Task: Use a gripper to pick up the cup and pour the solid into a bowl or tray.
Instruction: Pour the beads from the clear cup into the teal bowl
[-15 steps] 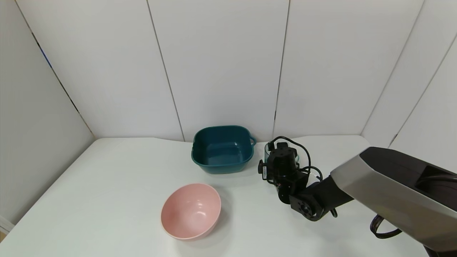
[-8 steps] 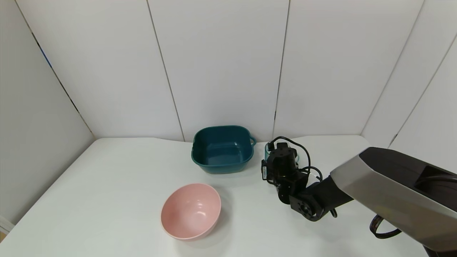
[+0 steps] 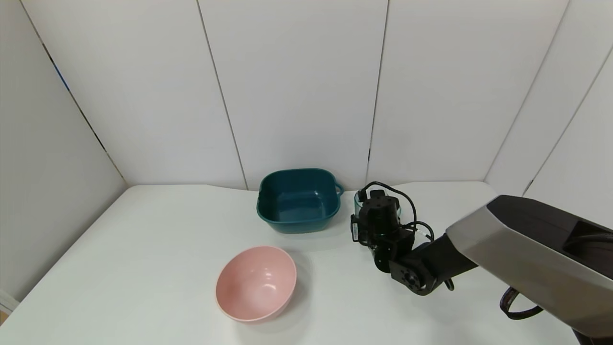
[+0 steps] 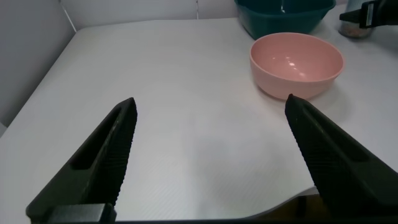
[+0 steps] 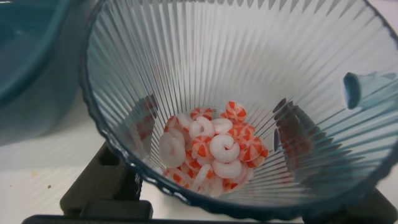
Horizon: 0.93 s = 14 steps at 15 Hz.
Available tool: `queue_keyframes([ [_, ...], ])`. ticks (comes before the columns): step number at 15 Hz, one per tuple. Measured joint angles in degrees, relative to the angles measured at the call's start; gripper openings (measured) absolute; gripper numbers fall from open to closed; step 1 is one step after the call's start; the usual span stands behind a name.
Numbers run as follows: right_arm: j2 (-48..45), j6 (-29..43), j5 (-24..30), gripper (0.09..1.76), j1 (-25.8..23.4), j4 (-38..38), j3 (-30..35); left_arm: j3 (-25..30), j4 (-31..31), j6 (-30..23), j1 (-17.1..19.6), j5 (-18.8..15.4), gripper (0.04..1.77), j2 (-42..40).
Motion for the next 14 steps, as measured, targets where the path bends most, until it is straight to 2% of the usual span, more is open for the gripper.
queue_keyframes([
  [5,-3.72,-6.8,3.36,1.34,-0.8,2.07,-1.56,0.0,0.02,-0.02,0.0,0.02,1.72,0.0],
  [9,-6.55,-9.03,4.77,1.34,-0.79,12.58,-7.11,0.0,0.02,-0.02,0.0,0.0,1.72,0.0],
  [14,-7.98,-12.73,7.16,1.34,-0.8,26.97,-18.76,0.0,0.0,-0.02,0.0,0.0,1.72,0.0],
])
